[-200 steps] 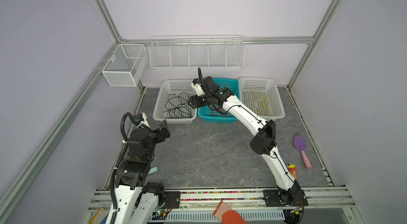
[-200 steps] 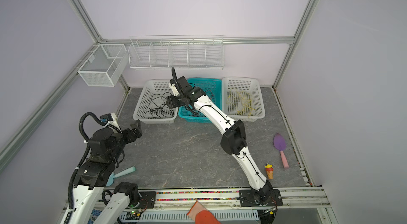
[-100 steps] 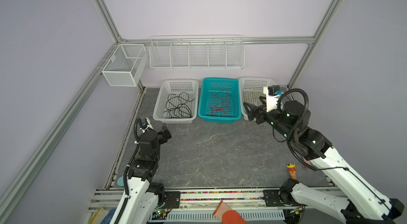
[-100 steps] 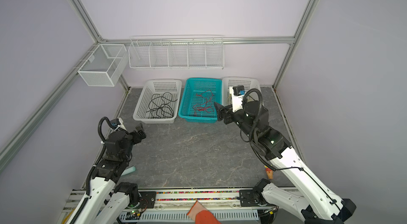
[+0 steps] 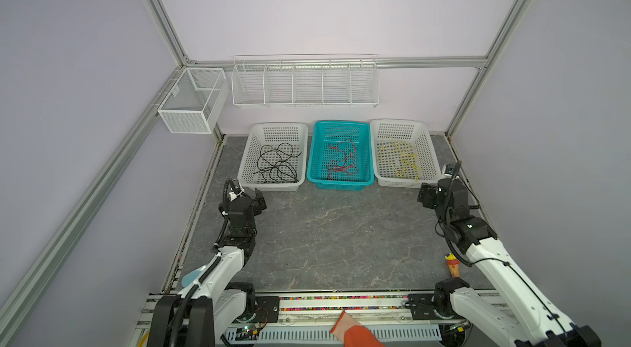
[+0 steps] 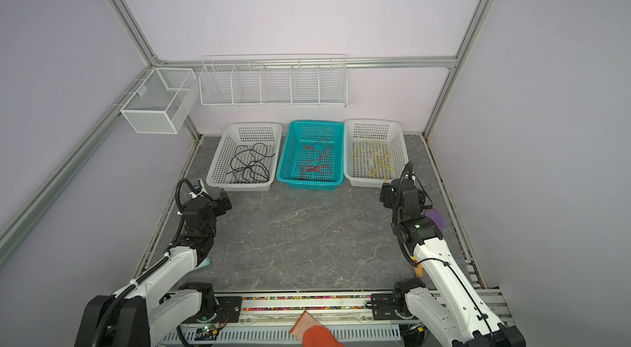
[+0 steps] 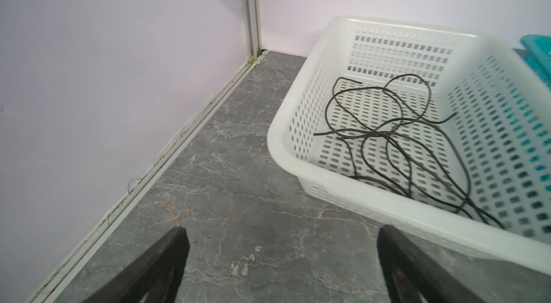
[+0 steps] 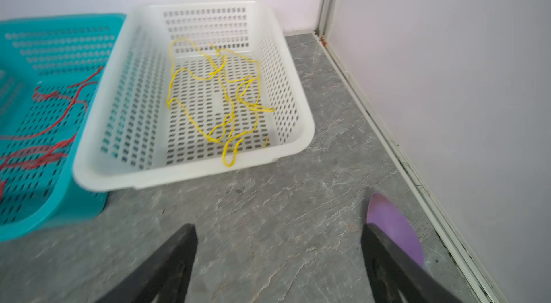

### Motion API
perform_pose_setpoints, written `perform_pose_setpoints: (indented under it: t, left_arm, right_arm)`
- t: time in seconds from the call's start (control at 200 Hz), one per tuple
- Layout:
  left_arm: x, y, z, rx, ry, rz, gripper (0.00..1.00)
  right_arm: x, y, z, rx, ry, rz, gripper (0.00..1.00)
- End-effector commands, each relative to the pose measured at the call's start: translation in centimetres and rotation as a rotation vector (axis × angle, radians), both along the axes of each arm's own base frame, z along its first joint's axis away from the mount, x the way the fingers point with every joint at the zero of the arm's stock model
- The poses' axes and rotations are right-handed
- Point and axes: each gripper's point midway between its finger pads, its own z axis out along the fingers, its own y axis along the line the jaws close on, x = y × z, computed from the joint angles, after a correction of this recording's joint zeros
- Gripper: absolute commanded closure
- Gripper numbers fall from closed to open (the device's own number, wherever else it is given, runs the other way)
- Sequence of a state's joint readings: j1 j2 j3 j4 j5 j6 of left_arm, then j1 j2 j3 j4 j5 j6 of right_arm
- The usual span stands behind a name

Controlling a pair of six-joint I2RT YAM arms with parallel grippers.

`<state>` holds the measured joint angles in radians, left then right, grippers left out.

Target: Untangle the cables

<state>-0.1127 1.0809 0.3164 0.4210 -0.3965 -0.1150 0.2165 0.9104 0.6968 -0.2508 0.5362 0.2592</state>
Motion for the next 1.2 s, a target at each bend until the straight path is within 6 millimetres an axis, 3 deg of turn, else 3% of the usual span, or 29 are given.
perform_pose_setpoints:
  t: [0.0, 0.135, 0.31, 0.44, 0.515, 0.635, 0.67, 0.725, 0.785, 1.195]
  left_arm:
    - [1.8, 0.2, 1.9, 0.013, -0.134, -0.002, 0.01]
    - [3.6, -0.5, 0.4, 0.045, -0.115, -0.045, 0.01]
    - [5.3, -0.4, -1.8, 0.062, -0.077, -0.035, 0.01]
    - [5.6, 0.5, -2.1, 0.043, -0.071, 0.016, 0.01]
    - [5.6, 0.5, -2.1, 0.046, -0.078, 0.017, 0.01]
    - [5.6, 0.5, -2.1, 0.049, -0.087, 0.014, 0.01]
    - [5.7, 0.5, -2.0, 0.05, -0.091, 0.013, 0.01]
    - [5.7, 0.5, -2.1, 0.051, -0.089, 0.014, 0.01]
    - [5.7, 0.5, -2.0, 0.051, -0.091, 0.015, 0.01]
    - [5.7, 0.5, -2.1, 0.053, -0.09, 0.015, 0.01]
  right_arm:
    - [1.4, -2.8, -1.8, 0.051, -0.015, -0.11, 0.11]
    - [2.8, -4.1, -4.3, -0.028, 0.058, -0.105, 0.11]
    - [4.4, -3.5, -3.9, -0.069, -0.149, 0.002, 0.11]
    - [6.5, -1.3, -8.1, -0.063, -0.077, 0.171, 0.12]
    - [6.6, -0.6, -8.8, -0.061, -0.14, 0.214, 0.12]
    - [7.4, -0.9, -11.7, -0.052, -0.145, 0.217, 0.12]
    - [8.2, -0.2, -11.4, -0.068, -0.168, 0.257, 0.12]
    - [7.9, -0.1, -12.1, -0.052, -0.085, 0.254, 0.12]
    - [8.1, -0.1, -11.5, -0.07, -0.149, 0.255, 0.12]
    - [8.0, 0.0, -11.8, -0.063, -0.111, 0.258, 0.12]
